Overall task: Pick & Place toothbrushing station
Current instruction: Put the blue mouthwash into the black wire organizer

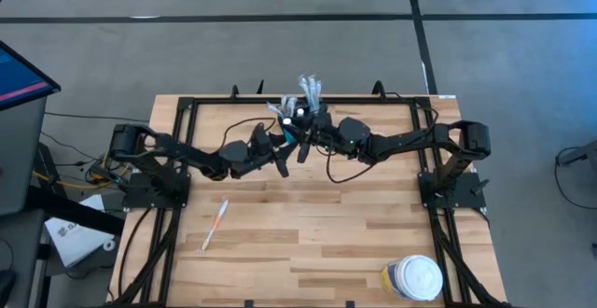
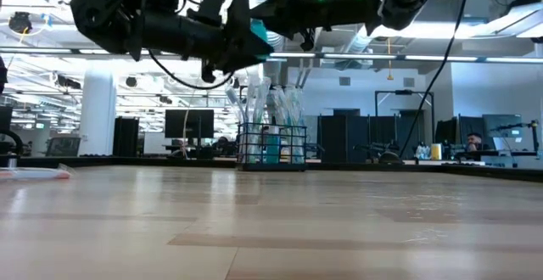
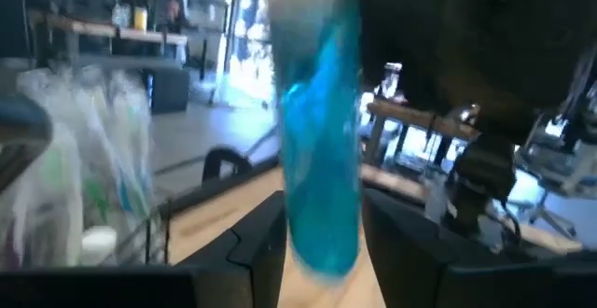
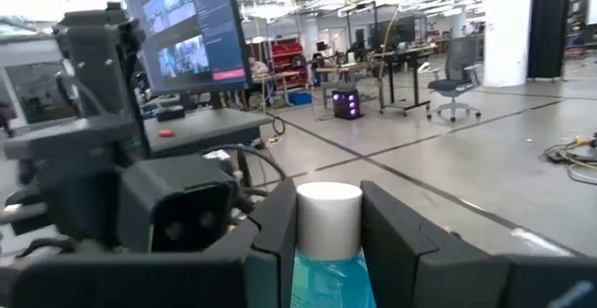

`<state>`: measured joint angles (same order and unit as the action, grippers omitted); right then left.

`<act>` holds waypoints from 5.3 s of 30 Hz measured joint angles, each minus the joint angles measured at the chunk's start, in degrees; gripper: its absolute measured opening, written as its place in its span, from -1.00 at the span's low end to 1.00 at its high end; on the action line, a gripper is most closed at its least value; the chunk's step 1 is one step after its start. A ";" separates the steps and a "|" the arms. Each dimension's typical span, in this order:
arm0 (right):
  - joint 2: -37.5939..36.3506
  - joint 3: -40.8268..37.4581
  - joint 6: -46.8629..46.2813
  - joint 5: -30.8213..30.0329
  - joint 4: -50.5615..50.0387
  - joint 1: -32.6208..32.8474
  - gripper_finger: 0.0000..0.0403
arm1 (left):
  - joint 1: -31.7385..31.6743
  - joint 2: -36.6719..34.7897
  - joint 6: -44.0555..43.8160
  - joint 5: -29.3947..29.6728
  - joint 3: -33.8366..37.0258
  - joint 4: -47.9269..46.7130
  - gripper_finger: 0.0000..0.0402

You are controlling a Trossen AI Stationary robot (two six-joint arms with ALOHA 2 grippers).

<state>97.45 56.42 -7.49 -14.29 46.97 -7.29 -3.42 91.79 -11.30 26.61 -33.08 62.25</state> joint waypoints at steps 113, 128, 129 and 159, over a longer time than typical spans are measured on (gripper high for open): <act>-8.20 1.16 4.28 9.52 -28.05 2.93 -0.39 | 3.13 -7.19 9.64 -6.12 4.59 -12.16 -0.72; -8.32 1.16 4.00 9.55 -27.63 4.26 -0.39 | 2.89 -7.19 10.94 -5.37 3.72 -11.27 -0.72; -8.36 1.16 4.00 9.59 -27.56 4.26 -0.39 | 2.87 -7.19 11.07 -5.37 3.36 -11.27 -0.72; -7.89 1.11 6.13 9.97 -25.37 5.38 -0.39 | 2.74 -7.44 11.36 -7.15 0.28 -14.08 -0.72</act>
<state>89.56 57.54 -1.36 -4.32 21.61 -1.91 -0.69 84.35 0.05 19.46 -32.80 48.17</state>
